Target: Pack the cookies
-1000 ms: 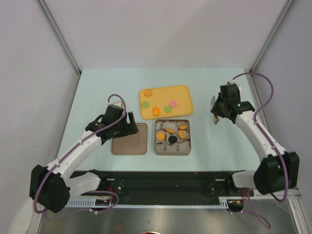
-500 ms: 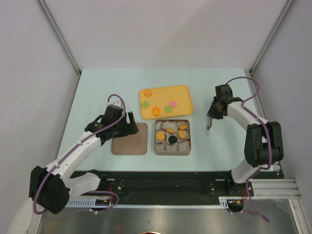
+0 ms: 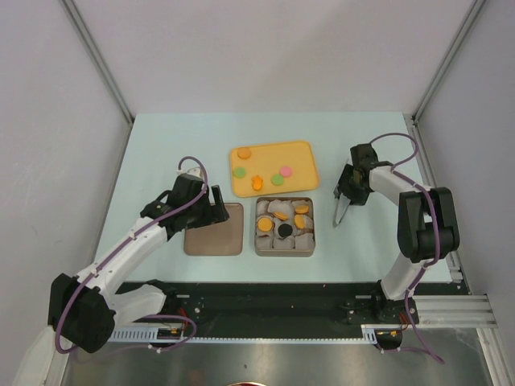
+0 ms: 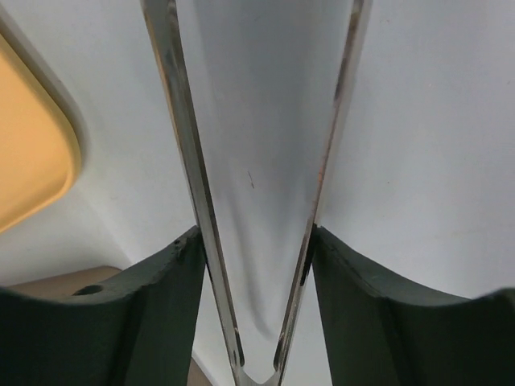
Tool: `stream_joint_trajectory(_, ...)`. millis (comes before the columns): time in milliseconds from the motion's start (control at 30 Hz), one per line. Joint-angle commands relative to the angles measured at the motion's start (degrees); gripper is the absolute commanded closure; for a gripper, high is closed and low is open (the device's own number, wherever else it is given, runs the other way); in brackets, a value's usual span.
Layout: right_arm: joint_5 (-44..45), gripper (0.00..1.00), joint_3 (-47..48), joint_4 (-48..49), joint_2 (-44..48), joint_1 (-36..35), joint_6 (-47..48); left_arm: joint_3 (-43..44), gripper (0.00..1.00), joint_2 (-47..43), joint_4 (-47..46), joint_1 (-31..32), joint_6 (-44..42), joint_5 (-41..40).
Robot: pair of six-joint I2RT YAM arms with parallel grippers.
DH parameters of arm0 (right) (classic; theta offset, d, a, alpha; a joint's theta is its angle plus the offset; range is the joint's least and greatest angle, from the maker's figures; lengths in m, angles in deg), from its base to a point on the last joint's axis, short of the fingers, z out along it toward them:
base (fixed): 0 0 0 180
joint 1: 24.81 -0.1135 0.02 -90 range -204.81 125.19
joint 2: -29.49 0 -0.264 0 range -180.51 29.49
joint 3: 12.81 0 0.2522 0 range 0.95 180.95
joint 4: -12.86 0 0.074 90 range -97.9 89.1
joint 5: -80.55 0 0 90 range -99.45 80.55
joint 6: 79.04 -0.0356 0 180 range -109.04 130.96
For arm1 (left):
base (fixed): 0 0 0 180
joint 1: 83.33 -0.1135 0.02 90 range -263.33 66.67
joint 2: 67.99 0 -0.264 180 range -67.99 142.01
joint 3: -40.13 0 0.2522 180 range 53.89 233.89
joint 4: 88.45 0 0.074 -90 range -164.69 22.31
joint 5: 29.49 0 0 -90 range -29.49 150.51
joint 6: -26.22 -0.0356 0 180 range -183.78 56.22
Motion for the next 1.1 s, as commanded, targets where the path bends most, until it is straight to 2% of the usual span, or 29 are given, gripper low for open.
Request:
stream_joint_trajectory(0,3.3,0.33,1.9,-0.6,2.4,-0.8,0.5,0.1,0.12,-0.9,-1.2,-0.3,0.0,0.2)
stream_joint_trajectory(67,3.8,0.1,1.9,-1.2,2.5,-0.8,0.4,0.0,0.12,-1.0,-1.3,-0.3,0.0,0.3)
stream_joint_trajectory(100,3.7,0.07,1.9,-1.5,2.3,-0.8,0.5,0.1,0.12,-0.9,-1.3,-0.3,0.0,0.2)
stream_joint_trajectory(333,8.7,0.05,1.6,-2.8,4.4,-2.7,-2.1,0.3,0.12,-0.9,-0.8,-0.3,0.1,-0.1)
stream_joint_trajectory(433,13.8,0.05,1.1,-2.5,10.3,-5.4,-4.1,0.6,0.12,-0.9,-0.4,-0.3,0.2,-0.2)
stream_joint_trajectory(567,19.0,0.05,1.1,-1.3,20.7,-12.2,-4.5,1.3,0.12,0.3,-0.5,-0.3,0.5,-0.3)
stream_joint_trajectory(667,21.7,0.06,1.0,-1.3,24.6,-18.4,-4.6,2.4,0.13,3.5,-0.8,-0.3,1.2,0.1)
stream_joint_trajectory(933,25.5,0.09,-3.5,-0.6,28.4,-34.9,-6.0,7.9,0.16,11.4,1.6,-0.6,2.1,-4.8)
stream_joint_trajectory(1067,25.8,0.13,-6.1,0.9,29.1,-38.1,-7.1,12.1,0.17,14.2,5.9,-2.0,2.2,-11.7)
